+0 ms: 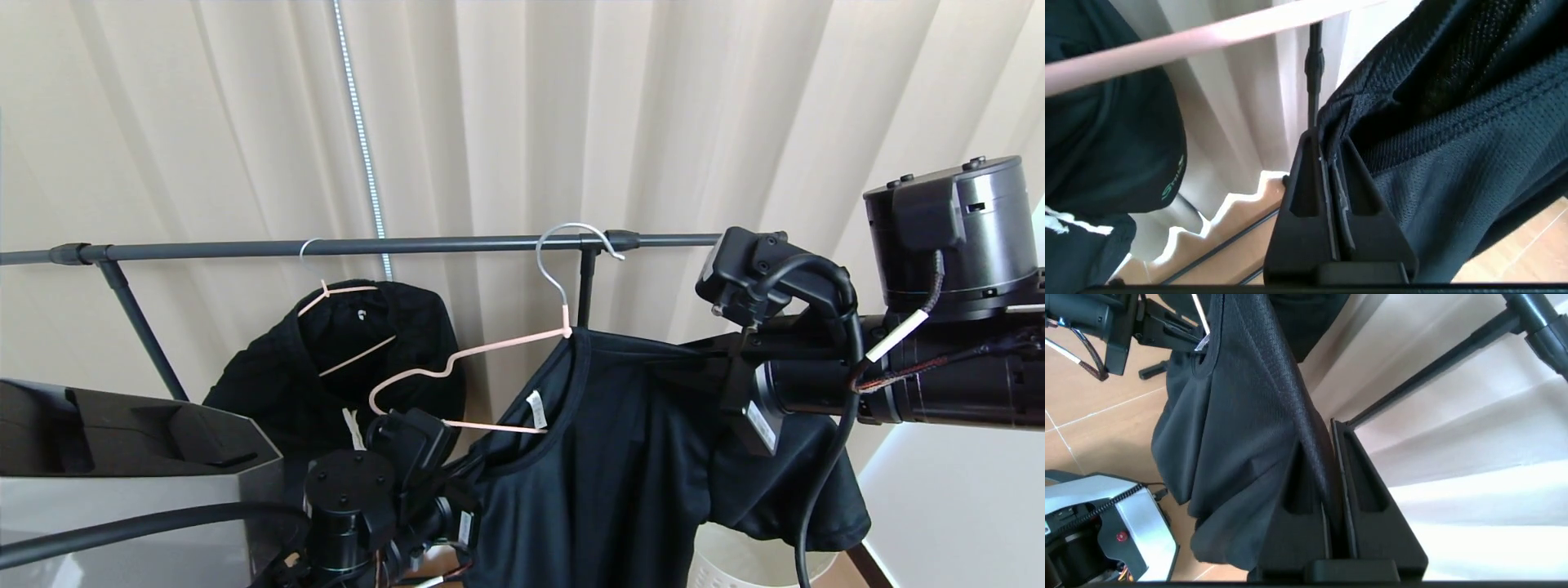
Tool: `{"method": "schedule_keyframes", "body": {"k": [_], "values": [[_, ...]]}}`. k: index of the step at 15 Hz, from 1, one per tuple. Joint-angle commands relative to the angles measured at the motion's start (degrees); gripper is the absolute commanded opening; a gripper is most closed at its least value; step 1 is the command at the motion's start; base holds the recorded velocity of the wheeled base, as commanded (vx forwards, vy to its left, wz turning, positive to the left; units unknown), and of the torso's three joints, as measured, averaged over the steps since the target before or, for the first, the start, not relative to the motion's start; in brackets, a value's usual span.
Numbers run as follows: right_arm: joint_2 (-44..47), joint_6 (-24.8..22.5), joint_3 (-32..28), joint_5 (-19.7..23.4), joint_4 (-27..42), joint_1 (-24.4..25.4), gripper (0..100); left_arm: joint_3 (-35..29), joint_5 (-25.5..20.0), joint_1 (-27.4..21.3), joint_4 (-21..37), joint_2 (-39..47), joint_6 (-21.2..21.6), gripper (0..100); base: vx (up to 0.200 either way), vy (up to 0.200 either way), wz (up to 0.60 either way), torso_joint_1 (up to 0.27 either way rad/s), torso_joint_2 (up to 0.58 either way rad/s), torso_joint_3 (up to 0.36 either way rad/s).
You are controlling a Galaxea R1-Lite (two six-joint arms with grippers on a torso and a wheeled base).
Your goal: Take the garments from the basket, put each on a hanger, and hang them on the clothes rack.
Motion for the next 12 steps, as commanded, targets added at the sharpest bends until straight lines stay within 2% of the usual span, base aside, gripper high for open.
{"method": "schedule_keyframes", "body": {"k": [1,9,12], "values": [[-0.3,0.7,0.4,0.1,0.0,-0.3,0,0.4,0.0,0.0,-0.1,-0.9,-0.1,0,0.0,0.0,0.0,0.0,0.0,0.0],[-0.1,2.3,2.8,0.7,-0.4,-4.6,0,1.3,-2.9,1.6,-0.1,-3.8,-0.2,0,0.0,0.0,0.0,0.0,0.0,0.0],[-1.1,2.5,7.3,2.9,-6.8,-6.2,0,0.8,-2.9,3.6,-0.1,-3.9,-0.3,0,0.0,0.0,0.0,0.0,0.0,0.0]]}}
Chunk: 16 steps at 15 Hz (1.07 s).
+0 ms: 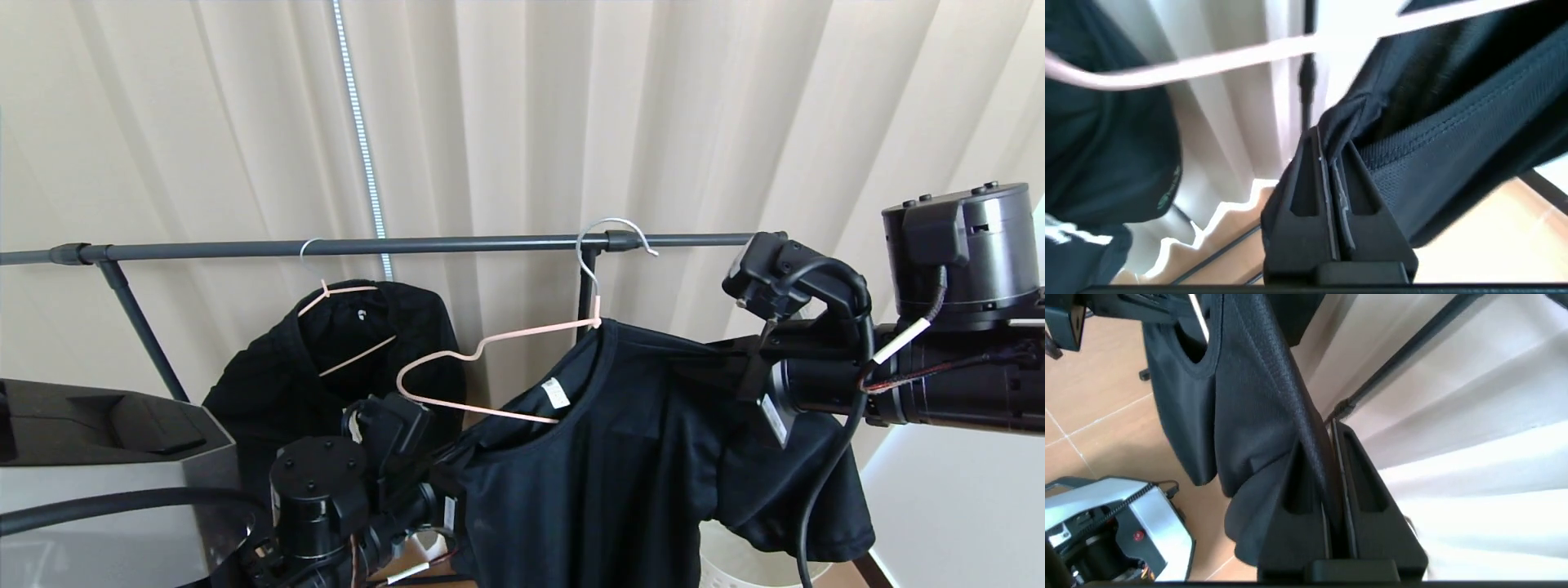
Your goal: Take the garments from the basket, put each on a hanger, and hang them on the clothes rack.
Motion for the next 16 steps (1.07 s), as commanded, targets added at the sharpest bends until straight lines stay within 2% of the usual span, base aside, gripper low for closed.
{"method": "schedule_keyframes", "body": {"k": [1,3,12,14,16], "values": [[-0.8,-0.1,4.6,1.3,-3.9,-2.1,0,-0.8,0.0,2.6,-0.1,-0.3,0.0,0,0.0,0.0,0.0,0.0,0.0,0.0],[-0.5,-0.1,5.5,2.9,-6.2,-3.1,0,-1.5,-1.6,5.5,-0.1,-0.4,0.0,0,0.0,0.0,0.0,0.0,0.0,0.0],[-0.4,-0.2,6.4,2.8,-6.4,-4.6,0,-2.2,-2.3,8.4,-0.1,-2.0,0.0,0,0.0,0.0,0.0,0.0,0.0,0.0],[-0.8,-0.6,7.0,2.7,-6.3,-6.0,0,-2.2,-6.9,10.8,-0.1,-3.2,-0.6,0,0.0,0.0,0.0,0.0,0.0,0.0],[-0.9,-0.9,7.6,2.7,-6.3,-6.4,0,-2.4,-7.8,12.2,-0.1,-3.9,-0.6,0,0.0,0.0,0.0,0.0,0.0,0.0]]}}
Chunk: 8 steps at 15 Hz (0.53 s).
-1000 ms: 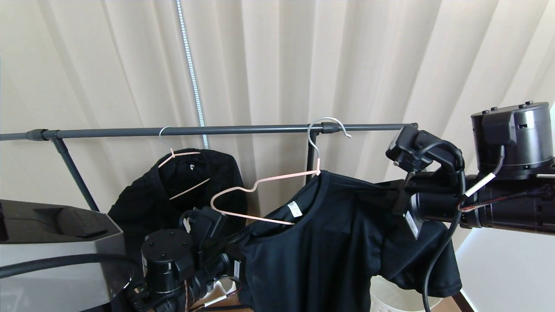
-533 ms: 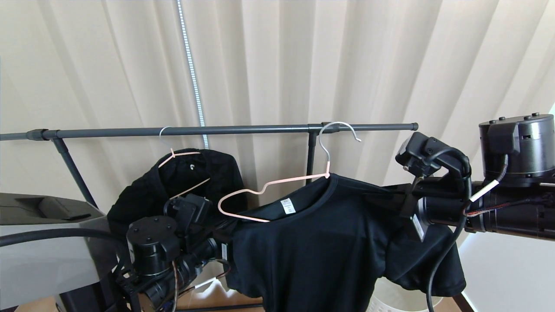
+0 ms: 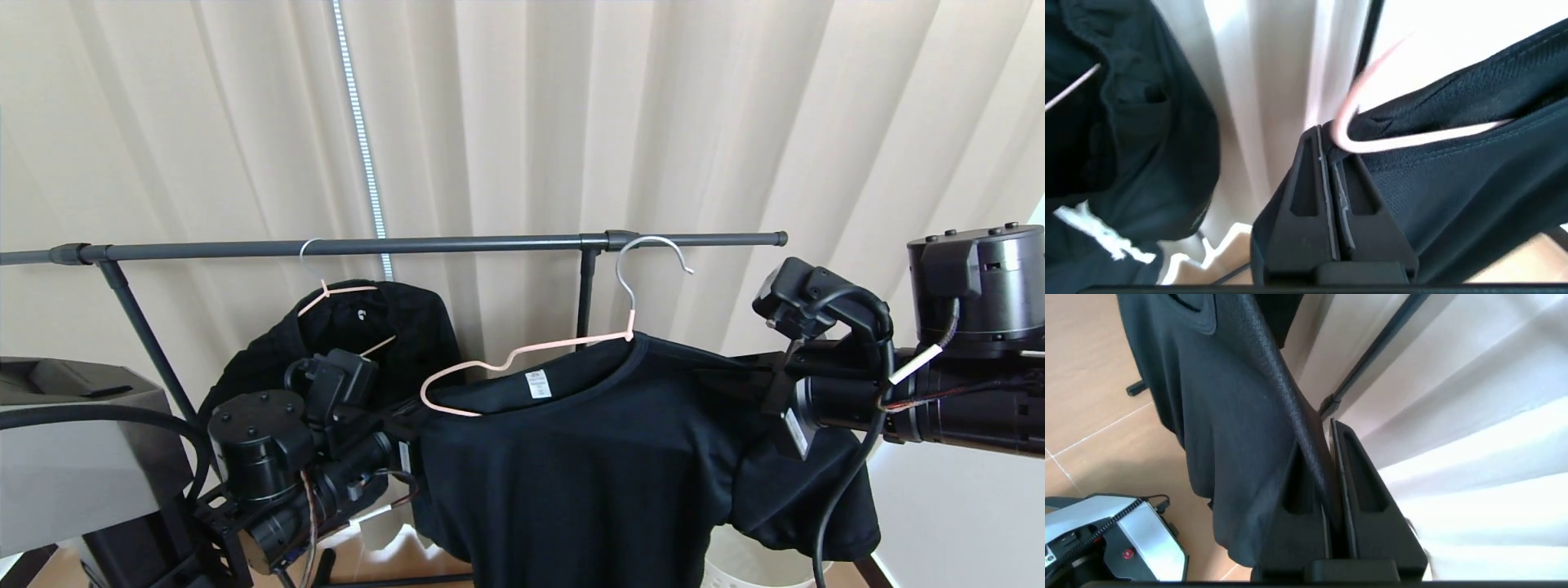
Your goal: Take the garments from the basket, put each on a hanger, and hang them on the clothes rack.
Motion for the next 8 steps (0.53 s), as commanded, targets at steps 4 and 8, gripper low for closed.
{"method": "schedule_keyframes", "body": {"k": [4,8], "values": [[-0.6,-2.7,1.5,0.0,-0.1,-0.8,0,-0.3,-1.4,2.5,-0.1,-1.8,-0.1,0,0.0,0.0,0.0,0.0,0.0,0.0],[-0.1,-3.6,1.9,0.2,-0.3,-1.0,0,0.0,-2.6,2.1,-0.1,-4.1,-0.9,0,0.0,0.0,0.0,0.0,0.0,0.0]]}}
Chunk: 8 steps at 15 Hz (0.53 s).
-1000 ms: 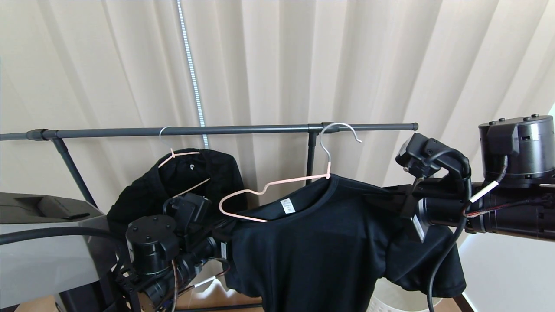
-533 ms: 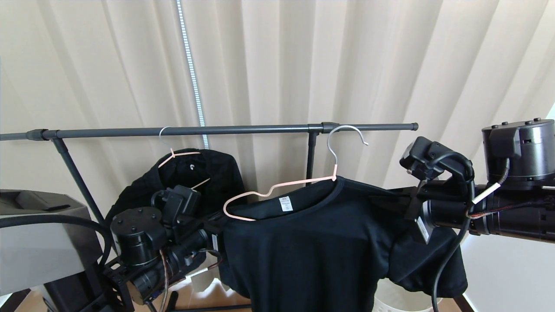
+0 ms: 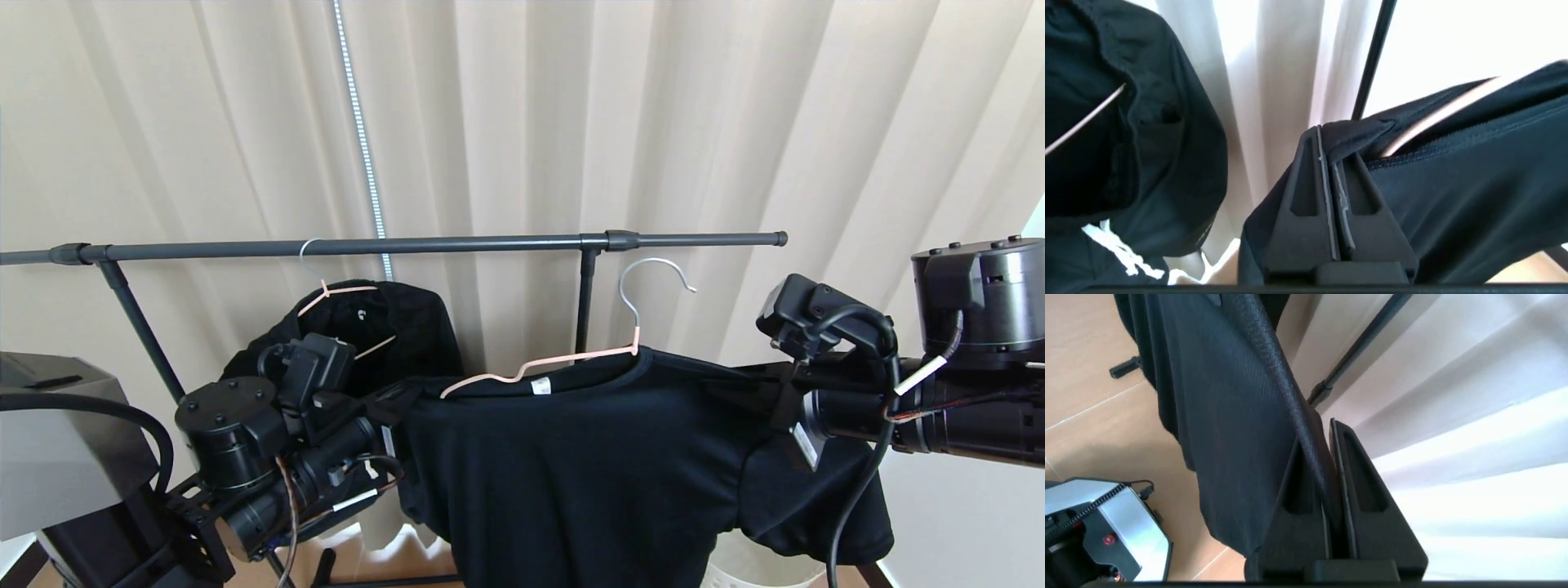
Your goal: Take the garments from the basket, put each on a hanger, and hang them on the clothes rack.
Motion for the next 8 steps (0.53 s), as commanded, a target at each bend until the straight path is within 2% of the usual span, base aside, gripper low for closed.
{"method": "schedule_keyframes", "body": {"k": [1,4,8], "values": [[0.7,0.0,0.0,0.1,-0.1,0.1,0,0.2,0.1,-0.4,-0.1,-1.7,-0.1,0,0.0,0.0,0.0,0.0,0.0,0.0],[2.8,0.5,0.2,0.1,-2.9,1.0,0,1.2,0.1,-2.1,-0.1,-4.2,0.0,0,0.0,0.0,0.0,0.0,0.0,0.0],[6.0,4.2,1.9,-0.2,-8.3,3.7,0,2.2,0.2,-4.4,-0.1,-5.3,0.0,0,0.0,0.0,0.0,0.0,0.0,0.0]]}}
